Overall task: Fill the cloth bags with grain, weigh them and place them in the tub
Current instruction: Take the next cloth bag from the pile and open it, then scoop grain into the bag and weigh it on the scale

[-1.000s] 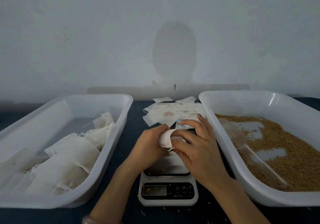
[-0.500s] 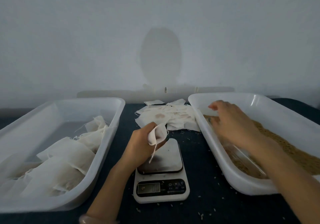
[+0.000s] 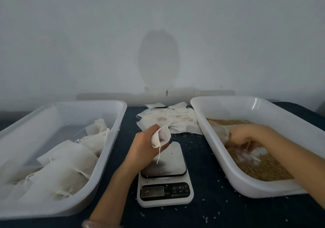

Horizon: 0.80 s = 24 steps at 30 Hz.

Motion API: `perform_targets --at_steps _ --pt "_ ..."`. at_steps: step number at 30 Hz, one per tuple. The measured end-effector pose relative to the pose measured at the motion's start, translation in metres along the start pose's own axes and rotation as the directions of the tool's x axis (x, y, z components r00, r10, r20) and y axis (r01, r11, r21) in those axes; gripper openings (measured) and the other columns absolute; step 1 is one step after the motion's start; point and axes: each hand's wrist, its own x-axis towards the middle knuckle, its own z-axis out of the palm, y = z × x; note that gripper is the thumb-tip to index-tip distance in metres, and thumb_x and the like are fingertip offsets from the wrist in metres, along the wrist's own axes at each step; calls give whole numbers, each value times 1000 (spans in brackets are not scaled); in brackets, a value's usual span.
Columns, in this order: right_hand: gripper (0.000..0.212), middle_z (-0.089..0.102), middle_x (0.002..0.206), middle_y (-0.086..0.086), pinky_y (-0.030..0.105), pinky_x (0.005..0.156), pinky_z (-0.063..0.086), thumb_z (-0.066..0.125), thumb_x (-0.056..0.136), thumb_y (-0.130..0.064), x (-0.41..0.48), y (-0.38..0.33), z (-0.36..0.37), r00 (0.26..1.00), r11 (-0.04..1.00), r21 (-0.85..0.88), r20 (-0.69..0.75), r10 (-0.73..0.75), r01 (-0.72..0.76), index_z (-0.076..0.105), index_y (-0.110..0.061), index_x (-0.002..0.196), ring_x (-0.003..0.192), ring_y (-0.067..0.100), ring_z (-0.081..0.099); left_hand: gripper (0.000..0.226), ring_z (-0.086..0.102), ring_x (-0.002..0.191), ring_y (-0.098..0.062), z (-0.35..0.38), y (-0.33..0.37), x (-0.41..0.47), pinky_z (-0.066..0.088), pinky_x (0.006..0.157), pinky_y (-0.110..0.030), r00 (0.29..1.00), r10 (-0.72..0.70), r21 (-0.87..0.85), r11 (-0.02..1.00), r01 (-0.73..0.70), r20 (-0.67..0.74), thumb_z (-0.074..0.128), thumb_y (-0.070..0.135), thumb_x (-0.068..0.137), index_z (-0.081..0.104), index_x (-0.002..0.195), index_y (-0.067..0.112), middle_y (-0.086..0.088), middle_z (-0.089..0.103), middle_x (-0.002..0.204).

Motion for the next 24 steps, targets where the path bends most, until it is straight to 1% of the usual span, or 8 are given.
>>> perform_targets --at_steps 4,8,11,14,17,19,22,24 --pt "25 68 98 16 34 65 61 55 99 -21 22 -5 -12 985 998 51 -169 38 -30 58 -1 113 74 25 68 20 64 65 -8 -1 -1 1 54 62 -28 1000 -17 -16 1000 17 -2 78 23 84 60 89 16 7 66 71" --pt "18 59 89 3 27 66 50 48 97 -18 40 4 -9 947 986 -125 -315 70 -114 63 -13 103 75 16 58 20 65 66 -7 -2 0 0 55 63 -28 1000 -18 -15 1000 18 -2 78 25 85 60 88 15 7 66 73" --pt "17 52 83 0 27 71 46 43 96 -13 45 6 2 949 975 -168 -302 91 -147 60 -17 99 77 16 53 20 65 68 -4 -2 0 0 55 64 -26 1000 -16 -15 1000 16 2 78 25 85 61 91 17 11 66 75" --pt "23 60 90 5 23 59 44 44 99 -12 48 1 5 963 990 -101 -260 65 -94 60 -9 115 66 13 53 23 65 70 -6 0 0 0 56 68 -30 1000 -4 -19 1000 4 0 78 24 84 64 100 13 8 67 78" --pt "17 65 100 13 27 65 47 44 102 -16 50 -12 6 972 1000 -21 -235 -6 1 53 -11 88 68 18 54 26 64 72 -10 1 0 -1 56 69 -34 1000 4 -22 1000 -4 5 79 22 84 64 101 9 4 68 81" --pt "22 64 90 13 28 64 48 45 102 -16 51 -18 7 978 998 28 -205 -47 54 48 -11 81 63 18 53 23 65 71 -11 1 -1 -1 56 68 -35 1000 11 -19 1000 -11 3 79 21 84 64 98 8 2 68 80" --pt "24 61 70 9 26 53 49 43 103 -18 51 -16 5 987 982 151 -133 -94 114 55 -4 87 50 17 51 22 65 69 -9 0 -1 0 55 66 -29 1000 8 -14 1000 -8 -7 78 22 84 64 96 10 5 68 77" --pt "38 64 69 15 30 57 49 40 104 -27 52 -7 1 991 935 329 -49 -126 135 61 4 95 53 22 55 19 64 67 -8 0 -1 1 54 62 -24 1000 3 -16 1000 -3 -10 78 20 84 63 91 13 5 66 74"
